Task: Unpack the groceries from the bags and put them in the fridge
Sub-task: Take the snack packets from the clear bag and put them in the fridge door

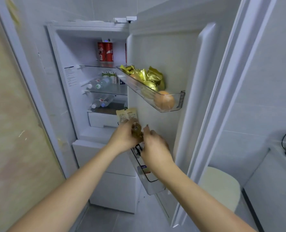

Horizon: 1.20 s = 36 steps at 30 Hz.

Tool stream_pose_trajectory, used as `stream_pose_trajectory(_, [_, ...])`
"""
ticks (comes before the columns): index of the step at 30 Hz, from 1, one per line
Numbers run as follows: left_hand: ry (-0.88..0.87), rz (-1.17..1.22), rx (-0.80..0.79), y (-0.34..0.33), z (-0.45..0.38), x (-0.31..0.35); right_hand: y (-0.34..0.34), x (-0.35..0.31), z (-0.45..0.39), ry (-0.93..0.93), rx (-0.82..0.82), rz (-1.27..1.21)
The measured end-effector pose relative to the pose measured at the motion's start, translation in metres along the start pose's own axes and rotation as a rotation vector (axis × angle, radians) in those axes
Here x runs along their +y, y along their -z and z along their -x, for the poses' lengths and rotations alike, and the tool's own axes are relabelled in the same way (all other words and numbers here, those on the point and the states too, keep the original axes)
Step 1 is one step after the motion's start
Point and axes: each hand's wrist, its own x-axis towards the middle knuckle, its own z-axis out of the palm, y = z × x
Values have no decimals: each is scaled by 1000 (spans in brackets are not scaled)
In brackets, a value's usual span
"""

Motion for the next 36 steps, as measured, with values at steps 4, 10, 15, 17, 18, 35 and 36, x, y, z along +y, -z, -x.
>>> stream_pose_trajectory(4, [49, -31, -85, -24, -22, -14, -8, 10, -20, -143, -193, -88])
stream_pose_trajectory(10, [0, -135, -138, -25, -27, -28, -20, 11, -29, -106, -247, 52])
stream_pose_trajectory(15, [1, -273, 12, 24, 4, -43, -15, -9, -34, -8, -212, 22])
stream_pose_trajectory(17, [26, -336, 70, 55, 28, -55, -11, -30, -38, 61, -195, -45])
stream_pose_trajectory(18, [49, -360, 96, 74, 44, -63, -10, -44, -41, 101, -196, -86])
stream_pose_trajectory(35, [687, -742, 651, 327, 519, -168, -51, -455, 106, 1162, -505, -654])
stream_pose_trajectory(36, [751, -741, 674, 330, 547, -169, -58, -479, 125, 1231, -532, -675])
